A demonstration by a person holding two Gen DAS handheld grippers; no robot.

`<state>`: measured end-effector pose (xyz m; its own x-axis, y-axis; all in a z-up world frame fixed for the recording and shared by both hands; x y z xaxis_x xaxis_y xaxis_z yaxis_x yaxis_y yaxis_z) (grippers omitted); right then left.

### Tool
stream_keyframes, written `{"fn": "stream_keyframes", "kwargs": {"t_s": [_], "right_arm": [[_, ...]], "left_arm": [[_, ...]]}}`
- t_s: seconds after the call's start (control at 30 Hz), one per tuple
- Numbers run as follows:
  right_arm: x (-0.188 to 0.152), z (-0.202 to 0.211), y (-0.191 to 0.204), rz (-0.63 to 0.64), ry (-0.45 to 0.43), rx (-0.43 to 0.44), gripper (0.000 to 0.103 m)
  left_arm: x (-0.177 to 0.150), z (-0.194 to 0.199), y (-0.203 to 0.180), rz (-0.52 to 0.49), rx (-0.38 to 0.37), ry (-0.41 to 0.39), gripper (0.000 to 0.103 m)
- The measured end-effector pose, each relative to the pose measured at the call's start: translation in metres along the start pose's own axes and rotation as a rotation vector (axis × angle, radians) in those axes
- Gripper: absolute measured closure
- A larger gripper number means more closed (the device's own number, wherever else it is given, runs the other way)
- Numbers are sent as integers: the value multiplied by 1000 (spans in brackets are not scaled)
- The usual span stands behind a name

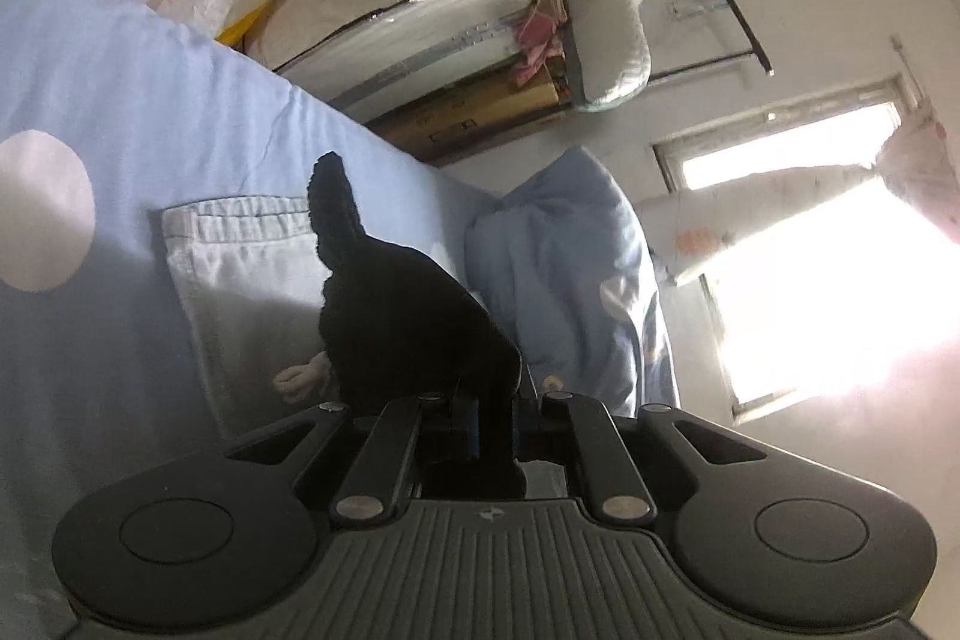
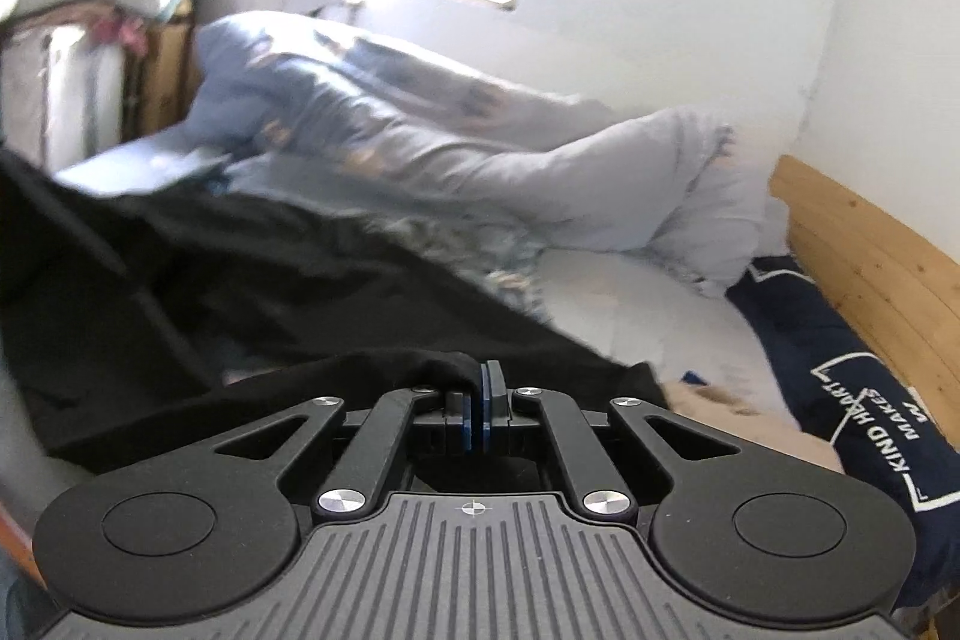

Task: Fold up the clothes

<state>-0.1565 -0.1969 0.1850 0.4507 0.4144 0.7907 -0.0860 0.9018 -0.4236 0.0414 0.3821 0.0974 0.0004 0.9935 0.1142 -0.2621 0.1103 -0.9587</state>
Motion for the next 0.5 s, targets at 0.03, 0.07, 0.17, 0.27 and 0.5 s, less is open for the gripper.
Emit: {"fn": "stream_keyframes", "kwargs": {"t_s": [0.03, 0.07, 0.17, 0.27, 0.5], "right_arm": [[3, -6, -9, -8, -8, -16, 99], [7, -12, -18, -16, -17, -29, 99], [17, -35, -41, -42, -42, -64, 99], [25, -65, -66, -68, -52, -104, 99], [15, -151, -141, -241, -34, -237, 99]], "left_arm": [[-2, -4, -6, -4, 1, -11, 90], [-4, -8, -11, -8, 3, -23, 90], [-14, -27, -31, -22, -4, -57, 89], [-24, -51, -52, -30, -11, -100, 89], [-65, -127, -107, -31, -46, -275, 88]]}}
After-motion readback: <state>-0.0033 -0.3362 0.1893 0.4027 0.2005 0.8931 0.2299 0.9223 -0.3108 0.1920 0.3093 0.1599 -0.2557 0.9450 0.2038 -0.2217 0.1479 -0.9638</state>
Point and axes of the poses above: each gripper's, at about its wrist camera, not at the fingertips, and z roughly against the way its jaws point, y to its left, x to its top, the point moved 8 cm from there along -z, roughly the way its jaws point, and after that the axes turned 13 degrees about z, right-handed, at the moved point
